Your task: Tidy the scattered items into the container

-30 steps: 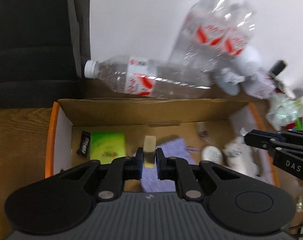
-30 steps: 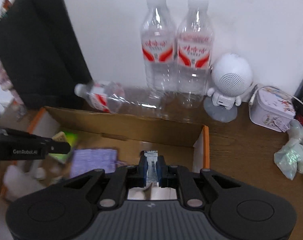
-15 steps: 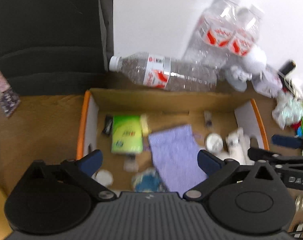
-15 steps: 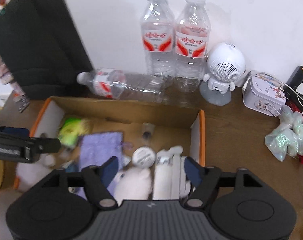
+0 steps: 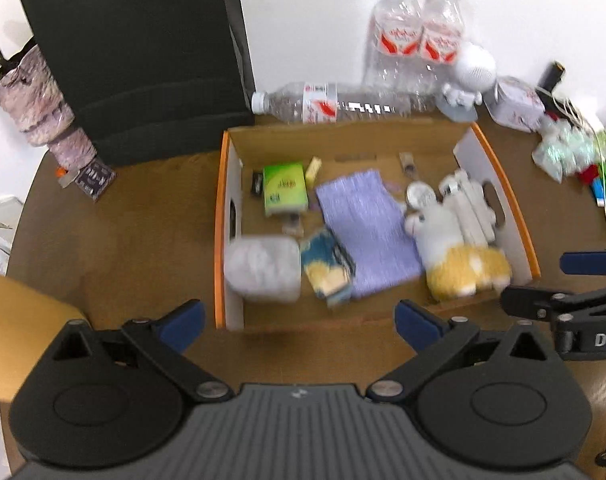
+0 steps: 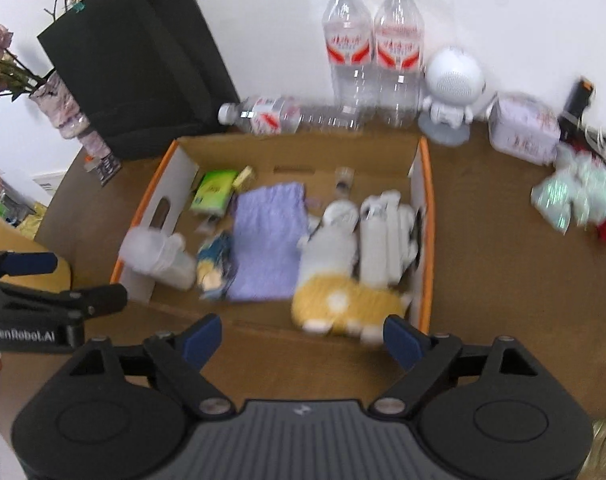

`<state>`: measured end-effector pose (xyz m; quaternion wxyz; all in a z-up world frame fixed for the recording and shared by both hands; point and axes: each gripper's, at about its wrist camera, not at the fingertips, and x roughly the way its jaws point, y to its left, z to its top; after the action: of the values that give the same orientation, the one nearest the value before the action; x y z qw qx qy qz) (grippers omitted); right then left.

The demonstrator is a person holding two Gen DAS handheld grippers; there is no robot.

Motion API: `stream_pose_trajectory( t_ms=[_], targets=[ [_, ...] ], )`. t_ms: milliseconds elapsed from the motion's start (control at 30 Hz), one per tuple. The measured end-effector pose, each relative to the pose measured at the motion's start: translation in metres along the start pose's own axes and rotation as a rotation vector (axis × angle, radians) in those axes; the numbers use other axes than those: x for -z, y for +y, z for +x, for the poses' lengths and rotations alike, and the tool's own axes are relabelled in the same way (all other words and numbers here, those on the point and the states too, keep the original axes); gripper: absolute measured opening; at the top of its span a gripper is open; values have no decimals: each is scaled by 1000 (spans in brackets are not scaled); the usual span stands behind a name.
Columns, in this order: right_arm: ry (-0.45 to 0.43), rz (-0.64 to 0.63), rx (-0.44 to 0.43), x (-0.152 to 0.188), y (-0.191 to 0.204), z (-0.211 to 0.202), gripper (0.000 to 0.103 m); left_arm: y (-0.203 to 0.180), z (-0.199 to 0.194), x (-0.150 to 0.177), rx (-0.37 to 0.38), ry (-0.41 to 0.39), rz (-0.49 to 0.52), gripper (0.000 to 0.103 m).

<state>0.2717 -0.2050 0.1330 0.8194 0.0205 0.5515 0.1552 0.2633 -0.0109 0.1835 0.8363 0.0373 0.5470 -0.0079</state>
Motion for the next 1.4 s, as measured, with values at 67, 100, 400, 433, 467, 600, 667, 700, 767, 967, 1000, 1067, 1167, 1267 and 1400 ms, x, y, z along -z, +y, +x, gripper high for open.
stream_pose_trajectory(
  t_ms=[67,100,400,433,467,600,667,700,767,967,1000,1067,1167,1267,1400],
  targets=[
    [12,2,3,11,4,1,88,-1,-3,12,-1,7,-6,103],
    [14,0,4,17,7,1,88,-2,-6,18,-1,6,-10,103],
    [-35,-19,14,58,19,-13,88,-5,-22,60,10,-29,-26,103],
    [-39,-21,18,60,20,-15,88,-6,-24,63,9,-35,-23,103],
    [-46,-22,19,63,20,-17,88,-7,-27,67,9,-45,-21,103],
    [-127,-33,12,80,23,-31,88,-7,-40,87,19,-120,-30,103],
    [-186,-43,8,94,25,-38,89,-10,-49,101,13,-179,-37,103],
    [-234,-50,10,103,25,-42,89,-12,-54,108,9,-219,-42,103],
    [-320,-72,25,121,29,-49,90,-15,-64,127,-5,-316,-50,103],
    [-557,-119,106,199,30,-52,99,-23,-70,206,-32,-551,-63,103],
    [-586,-119,111,216,29,-48,102,-23,-62,224,-9,-571,-58,103],
    [-630,-124,118,251,25,-38,103,-26,-40,255,21,-558,-44,103],
    [-623,-142,136,291,24,-17,103,-35,0,290,29,-482,-17,103],
    [-592,-138,152,313,24,4,103,-38,26,309,16,-431,15,103],
    [-542,-133,156,319,26,28,103,-33,45,310,-5,-402,-3,103]
  ],
)
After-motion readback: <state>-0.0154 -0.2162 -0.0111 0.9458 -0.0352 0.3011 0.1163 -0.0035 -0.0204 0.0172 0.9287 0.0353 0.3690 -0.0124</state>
